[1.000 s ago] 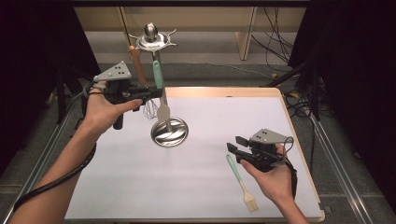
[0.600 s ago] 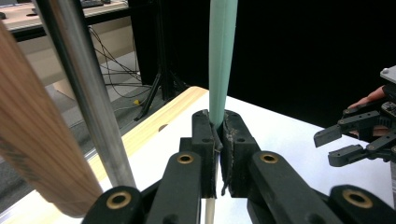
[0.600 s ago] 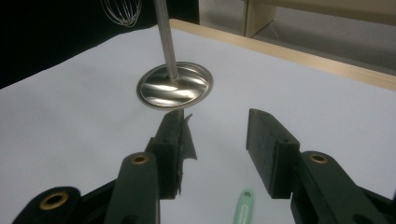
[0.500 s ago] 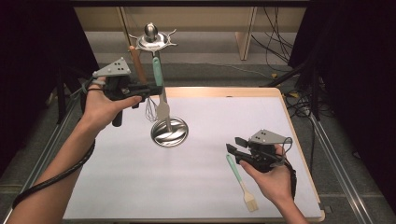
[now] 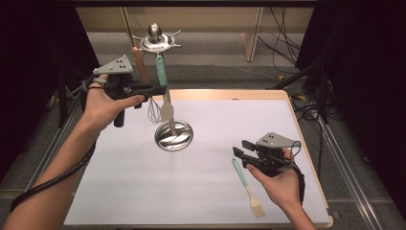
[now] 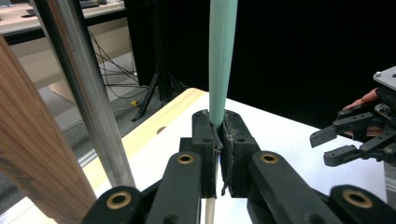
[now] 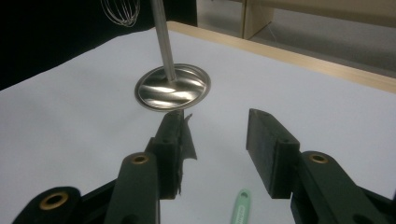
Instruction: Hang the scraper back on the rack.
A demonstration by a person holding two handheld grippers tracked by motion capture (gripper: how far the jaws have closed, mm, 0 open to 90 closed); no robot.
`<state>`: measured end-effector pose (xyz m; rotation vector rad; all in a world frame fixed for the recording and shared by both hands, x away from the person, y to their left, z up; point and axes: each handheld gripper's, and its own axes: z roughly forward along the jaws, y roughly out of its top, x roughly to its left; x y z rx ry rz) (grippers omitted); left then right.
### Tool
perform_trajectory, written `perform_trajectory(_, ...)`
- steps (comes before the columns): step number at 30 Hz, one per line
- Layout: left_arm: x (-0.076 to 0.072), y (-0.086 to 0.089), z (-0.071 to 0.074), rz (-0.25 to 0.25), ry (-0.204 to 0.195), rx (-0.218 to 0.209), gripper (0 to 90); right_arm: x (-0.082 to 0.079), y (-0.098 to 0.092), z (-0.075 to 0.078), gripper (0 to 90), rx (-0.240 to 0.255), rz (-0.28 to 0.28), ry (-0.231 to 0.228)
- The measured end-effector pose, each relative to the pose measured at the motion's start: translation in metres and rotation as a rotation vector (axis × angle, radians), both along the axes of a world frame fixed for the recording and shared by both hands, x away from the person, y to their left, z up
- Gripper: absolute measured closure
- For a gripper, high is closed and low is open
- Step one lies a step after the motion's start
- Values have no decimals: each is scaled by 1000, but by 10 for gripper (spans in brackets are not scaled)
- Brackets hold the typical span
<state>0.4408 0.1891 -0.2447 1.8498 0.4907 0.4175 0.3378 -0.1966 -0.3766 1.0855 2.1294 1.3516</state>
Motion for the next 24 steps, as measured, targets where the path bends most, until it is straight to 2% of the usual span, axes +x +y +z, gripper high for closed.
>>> perform_trajectory(4,2,3,-2,-5,18,-12,845,0,-1,1,579,-9,6,10)
perform_trajectory(5,3,4,-2,-7,24,-13,845,1,-1,0,579,-7,0,-10)
perform_trajectory(6,3,4,-2,-7,29,-15,845,0,-1,1,579,-12,9,13)
perform_trajectory(7,5,5,-2,-18,25,-14,845,-2,0,2,579,0,-9,35)
perform_trajectory(12,7,4,-2,-16,54,-23,844,-2,0,2,579,1,-4,35)
perform_trajectory(13,9,4,-2,-22,53,-23,844,-1,0,1,580,0,-1,24)
perform_trajectory(14,9,4,-3,-23,75,-37,844,-1,-1,1,580,-5,0,16)
perform_trajectory(15,9,3,-3,-22,96,-50,844,-1,-1,1,580,-3,-2,27)
perform_trajectory(16,12,4,-3,-31,78,-42,844,-2,0,1,580,5,-1,45)
perform_trajectory(18,12,3,-3,-11,89,-43,844,-1,1,0,581,8,-10,23)
perform_trajectory(20,15,4,-3,-13,74,-35,844,-1,0,1,580,1,-1,37)
perform_trajectory(21,14,3,-4,-4,88,-44,844,0,-1,1,581,-5,5,27)
perform_trajectory(23,15,3,-4,8,86,-40,843,0,-2,1,581,-17,-1,23)
perform_trajectory(24,17,4,-4,-4,66,-34,842,1,-3,0,581,-20,-3,4)
